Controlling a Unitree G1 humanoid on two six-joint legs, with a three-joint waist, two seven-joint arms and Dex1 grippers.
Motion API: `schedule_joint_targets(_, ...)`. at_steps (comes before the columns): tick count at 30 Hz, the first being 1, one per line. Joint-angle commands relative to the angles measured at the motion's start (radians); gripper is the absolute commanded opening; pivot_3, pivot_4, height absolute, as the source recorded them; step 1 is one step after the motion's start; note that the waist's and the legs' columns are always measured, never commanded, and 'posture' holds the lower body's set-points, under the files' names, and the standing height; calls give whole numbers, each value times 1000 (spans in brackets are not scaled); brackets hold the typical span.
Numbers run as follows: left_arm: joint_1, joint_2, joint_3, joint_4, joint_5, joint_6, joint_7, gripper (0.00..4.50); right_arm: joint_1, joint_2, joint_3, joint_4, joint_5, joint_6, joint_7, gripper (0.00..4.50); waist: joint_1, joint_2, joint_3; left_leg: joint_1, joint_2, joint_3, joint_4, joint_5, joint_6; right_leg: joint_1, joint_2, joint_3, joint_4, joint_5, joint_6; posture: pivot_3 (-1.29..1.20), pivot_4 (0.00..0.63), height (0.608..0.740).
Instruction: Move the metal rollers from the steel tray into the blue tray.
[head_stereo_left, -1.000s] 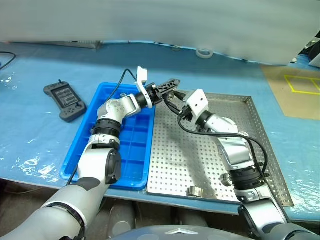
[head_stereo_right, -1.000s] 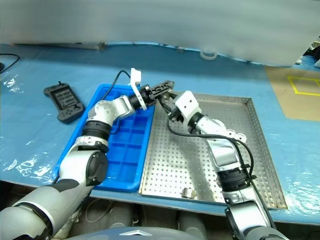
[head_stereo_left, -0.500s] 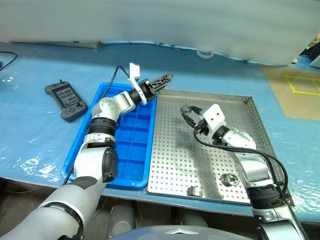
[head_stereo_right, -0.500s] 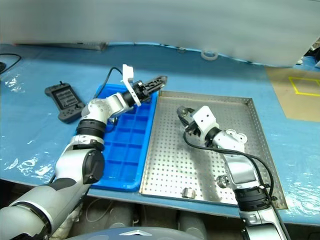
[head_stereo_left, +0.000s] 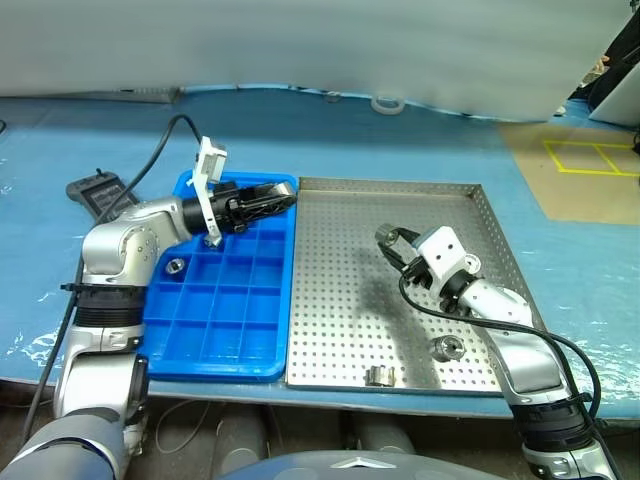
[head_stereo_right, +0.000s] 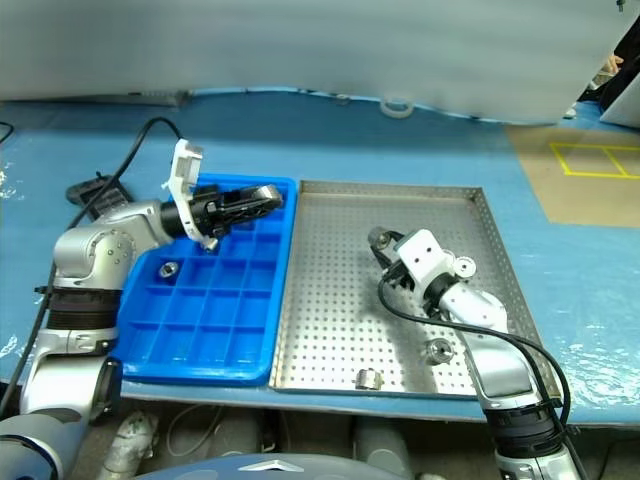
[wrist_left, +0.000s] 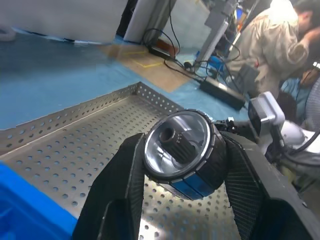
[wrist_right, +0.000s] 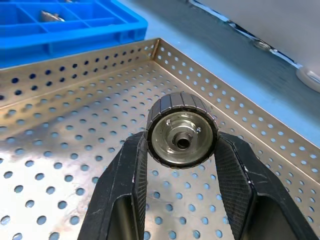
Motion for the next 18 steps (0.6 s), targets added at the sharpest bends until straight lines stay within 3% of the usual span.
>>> schedule_joint_targets(1,32,73,-92,-24,140,-270,-138,1897,-2,-16,-7,-5,-1,-17,13,1581,-1,0,0,2,0,0,0,0,0,2,0,0,-1,0,0,-310,150,740)
schedule_joint_targets(9,93,136,-76,-68,119,-289,-191,1897,17,-18,-15,59,12,-38,31,1581,8,-1,-1,2,0,0,-3,2,-4,0,0,0,0,0,0,-231,150,740)
schedule_joint_targets(17,185,157,-29,-151,70,-222,-126,1897,55,-7,-17,149,43,-18,71,4232,19,-1,-1,2,1,0,-4,2,-5,0,0,-2,3,0,0,-174,150,740)
schedule_joint_targets(18,186,161,-23,-146,68,-214,-119,1897,56,-12,-8,146,49,-17,90,4232,20,0,-1,3,1,0,-4,2,-5,0,0,-2,3,0,0,-173,150,740)
